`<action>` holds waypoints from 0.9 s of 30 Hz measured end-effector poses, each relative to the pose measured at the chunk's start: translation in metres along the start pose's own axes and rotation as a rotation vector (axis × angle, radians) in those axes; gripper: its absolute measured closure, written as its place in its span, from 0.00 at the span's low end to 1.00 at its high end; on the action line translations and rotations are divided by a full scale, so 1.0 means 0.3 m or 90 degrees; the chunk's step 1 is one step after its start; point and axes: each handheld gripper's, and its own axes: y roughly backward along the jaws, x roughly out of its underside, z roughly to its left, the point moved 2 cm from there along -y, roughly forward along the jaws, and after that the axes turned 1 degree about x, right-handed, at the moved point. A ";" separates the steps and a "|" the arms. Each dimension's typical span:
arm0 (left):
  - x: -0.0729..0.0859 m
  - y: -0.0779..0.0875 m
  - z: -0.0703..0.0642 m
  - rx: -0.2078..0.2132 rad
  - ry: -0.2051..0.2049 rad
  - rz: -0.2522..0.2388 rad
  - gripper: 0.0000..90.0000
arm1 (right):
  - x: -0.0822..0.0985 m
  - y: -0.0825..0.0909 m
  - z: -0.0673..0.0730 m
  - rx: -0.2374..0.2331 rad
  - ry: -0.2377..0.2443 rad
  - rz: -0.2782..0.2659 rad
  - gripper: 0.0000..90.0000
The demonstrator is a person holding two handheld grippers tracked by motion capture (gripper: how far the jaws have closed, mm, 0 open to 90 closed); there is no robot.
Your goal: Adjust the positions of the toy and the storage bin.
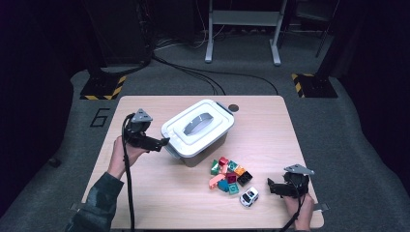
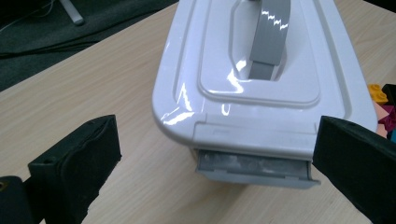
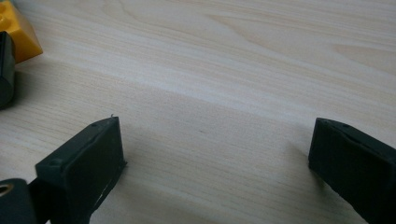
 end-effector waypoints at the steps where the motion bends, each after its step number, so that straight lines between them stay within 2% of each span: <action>1: -0.024 -0.015 -0.006 0.008 -0.005 0.006 0.01 | 0.000 0.000 -0.001 0.000 0.002 -0.001 0.03; 6: -0.066 -0.056 -0.028 0.019 -0.004 0.002 0.01 | 0.000 0.000 -0.001 0.000 0.002 -0.001 0.03; 15: -0.151 -0.163 -0.081 0.042 -0.032 0.014 0.03 | 0.000 0.000 -0.001 0.000 0.002 -0.001 0.03; 20: -0.178 -0.205 -0.109 0.043 -0.045 0.018 0.17 | 0.000 0.000 -0.001 -0.001 0.002 -0.002 0.03; 22: -0.187 -0.227 -0.119 0.030 -0.059 0.022 0.17 | 0.000 0.000 -0.001 -0.001 0.002 -0.002 0.03; 23: -0.195 -0.245 -0.125 0.031 -0.069 0.024 0.24 | 0.000 0.000 -0.001 -0.002 0.002 -0.002 0.03; 25: -0.198 -0.251 -0.127 0.035 -0.071 0.027 0.28 | 0.000 0.000 -0.001 -0.002 0.002 -0.002 0.03; 27: -0.207 -0.268 -0.131 0.025 -0.080 0.020 0.34 | 0.000 0.000 -0.001 -0.003 0.002 -0.002 0.03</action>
